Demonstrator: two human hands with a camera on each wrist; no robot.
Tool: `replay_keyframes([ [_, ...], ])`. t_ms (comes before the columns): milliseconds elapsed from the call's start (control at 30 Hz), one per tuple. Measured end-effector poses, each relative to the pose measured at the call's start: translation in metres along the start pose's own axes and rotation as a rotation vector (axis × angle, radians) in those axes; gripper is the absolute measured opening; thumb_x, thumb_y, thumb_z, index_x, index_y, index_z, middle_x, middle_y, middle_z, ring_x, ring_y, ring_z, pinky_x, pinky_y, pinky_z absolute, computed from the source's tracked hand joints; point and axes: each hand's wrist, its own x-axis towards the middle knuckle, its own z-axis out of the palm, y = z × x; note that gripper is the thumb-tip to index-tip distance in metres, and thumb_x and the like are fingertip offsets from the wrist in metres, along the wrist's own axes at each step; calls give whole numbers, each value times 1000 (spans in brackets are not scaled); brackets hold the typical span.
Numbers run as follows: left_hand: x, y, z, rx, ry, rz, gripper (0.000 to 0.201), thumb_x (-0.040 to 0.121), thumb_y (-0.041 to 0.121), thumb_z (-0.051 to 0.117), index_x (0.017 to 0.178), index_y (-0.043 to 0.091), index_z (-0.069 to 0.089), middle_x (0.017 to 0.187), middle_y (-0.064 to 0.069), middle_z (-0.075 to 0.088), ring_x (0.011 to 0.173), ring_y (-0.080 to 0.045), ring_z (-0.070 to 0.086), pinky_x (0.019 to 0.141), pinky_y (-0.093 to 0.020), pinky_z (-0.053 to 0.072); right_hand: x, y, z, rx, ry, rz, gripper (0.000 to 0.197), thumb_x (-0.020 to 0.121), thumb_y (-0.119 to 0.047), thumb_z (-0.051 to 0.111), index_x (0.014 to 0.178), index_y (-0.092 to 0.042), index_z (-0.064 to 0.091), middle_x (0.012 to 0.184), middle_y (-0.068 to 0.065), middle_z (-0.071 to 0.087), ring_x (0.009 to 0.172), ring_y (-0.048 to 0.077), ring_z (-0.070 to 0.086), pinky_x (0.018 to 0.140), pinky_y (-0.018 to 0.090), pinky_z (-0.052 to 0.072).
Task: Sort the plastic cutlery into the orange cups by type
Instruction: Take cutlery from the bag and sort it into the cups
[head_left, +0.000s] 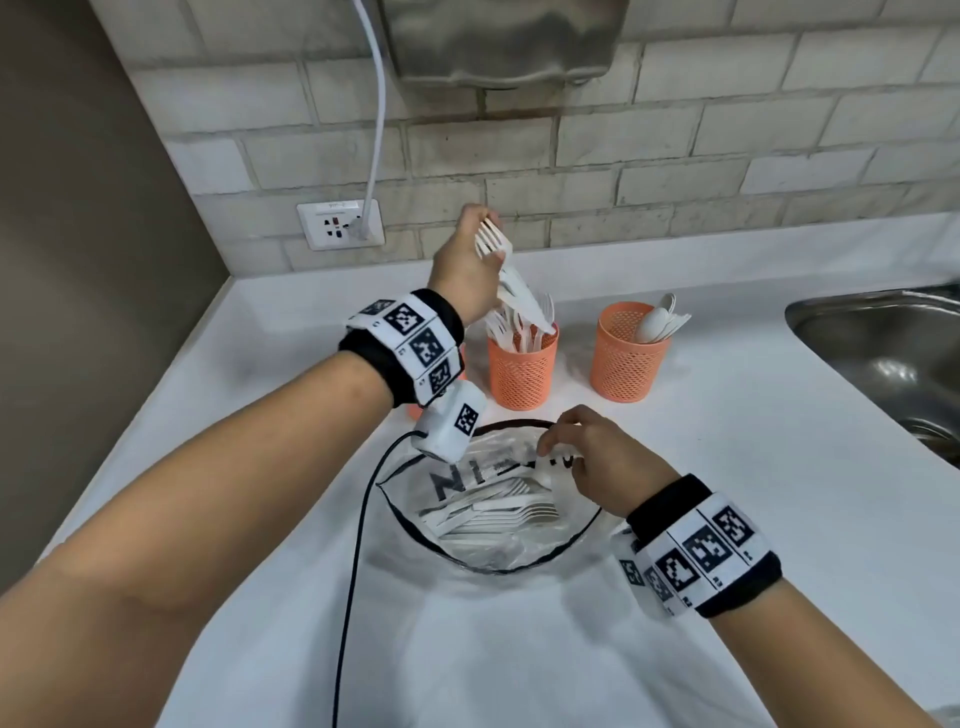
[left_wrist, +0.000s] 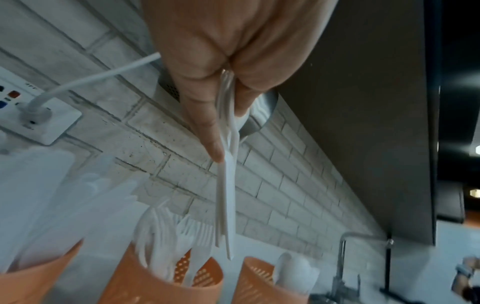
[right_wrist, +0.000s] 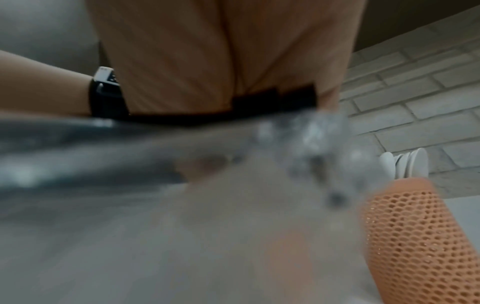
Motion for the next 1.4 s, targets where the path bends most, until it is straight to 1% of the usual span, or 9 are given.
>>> replay_keyframes([
  [200,13,-23,22,260,-183,4,25,94,0,42,98,25,41,86,-9,52,59,-21,54,53,-29,51,3,6,1,1,-53,72,57,81,12,38,127,-19,53,121,10,44,109,29,53,94,30,42],
  [300,17,-32,29,378,-258,-28,24,94,3,42,107,22,49,92,-8,54,71,-23,55,53,-25,46,6,7,1,12,-52,79,59,81,12,37,130,-19,50,124,10,43,111,29,53,96,31,42],
  [567,27,-31,30,552,-206,-38,28,92,19,56,119,14,63,134,-5,55,123,-19,52,98,-18,37,10,13,-4,14,-23,88,66,84,9,39,141,-22,34,129,10,42,110,30,54,93,30,43],
  [667,22,-21,25,553,-200,-31,29,93,18,53,121,16,62,137,-5,52,124,-18,52,99,-18,36,10,13,-3,5,-28,89,64,84,7,38,142,-21,33,129,11,43,113,30,53,96,33,44],
  [767,-2,-7,22,488,-226,41,26,91,17,55,115,17,64,126,-3,60,105,-17,59,88,-16,39,10,13,-1,9,-36,98,63,85,5,40,142,-21,33,128,11,44,113,30,53,96,33,44],
  [900,-69,-8,17,603,-503,152,19,91,15,53,99,9,69,104,-4,70,92,-18,63,83,-20,44,8,13,0,18,-24,68,62,85,3,44,140,-22,36,124,12,44,105,31,54,91,33,44],
  [1067,-132,-68,0,1023,-908,-55,26,89,17,44,96,9,68,95,-6,69,92,-23,62,88,-38,52,2,11,2,-26,-73,-19,59,76,15,36,104,-25,69,125,8,36,105,31,55,90,35,46],
  [1233,-142,-95,-17,1022,-822,-153,58,85,52,55,133,20,49,135,-6,51,127,-23,45,106,-34,39,-1,4,12,-206,-168,20,42,87,-7,41,112,-29,66,134,8,27,106,31,53,97,34,44],
  [1400,-132,-108,-22,931,-492,-148,58,97,42,39,146,13,29,144,-13,44,133,-27,42,107,-31,35,-1,-1,16,-242,-109,57,37,93,-39,47,95,-11,72,121,9,34,81,26,47,84,33,46],
])
